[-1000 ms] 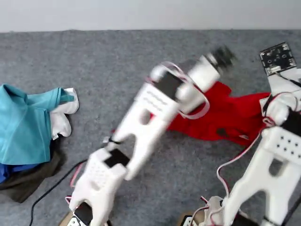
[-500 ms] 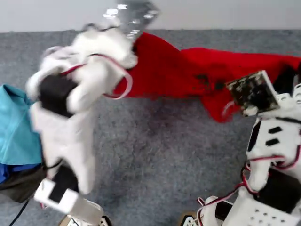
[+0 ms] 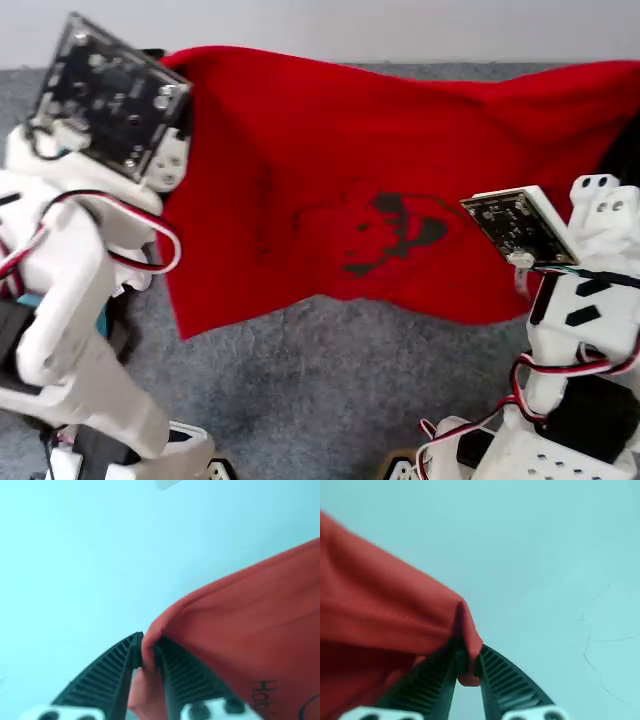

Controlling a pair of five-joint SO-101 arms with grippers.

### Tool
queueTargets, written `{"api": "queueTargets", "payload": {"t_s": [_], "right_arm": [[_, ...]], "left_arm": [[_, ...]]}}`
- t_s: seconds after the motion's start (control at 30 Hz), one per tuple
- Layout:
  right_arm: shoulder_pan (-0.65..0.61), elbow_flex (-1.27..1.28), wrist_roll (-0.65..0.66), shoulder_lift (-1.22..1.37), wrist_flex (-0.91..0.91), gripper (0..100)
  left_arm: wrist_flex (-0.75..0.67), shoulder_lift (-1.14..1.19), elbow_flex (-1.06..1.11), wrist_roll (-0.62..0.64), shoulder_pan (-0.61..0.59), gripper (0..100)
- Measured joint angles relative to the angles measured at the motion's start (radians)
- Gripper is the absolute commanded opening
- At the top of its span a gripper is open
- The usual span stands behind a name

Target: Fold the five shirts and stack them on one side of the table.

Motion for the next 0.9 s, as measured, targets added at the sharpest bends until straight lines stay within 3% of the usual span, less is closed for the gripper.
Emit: {"api": "queueTargets", "payload": {"t_s": [0.2,0.63,0.9], "right_arm": [[0.012,0.000,0.000,-0.009,0.000,0.9],[0.037,-0.160,-0.028,-0.029,0.000,0.9],[0.089,-0.232,-0.034,-0.071,0.138,1.0]], "left_arm": [[0.003,-0.057,0.009,0.000,-0.031,1],[0.003,-0.252,0.259,0.089,-0.031,1],[0.003,-0.399,0.365,0.089,-0.038,1]]}}
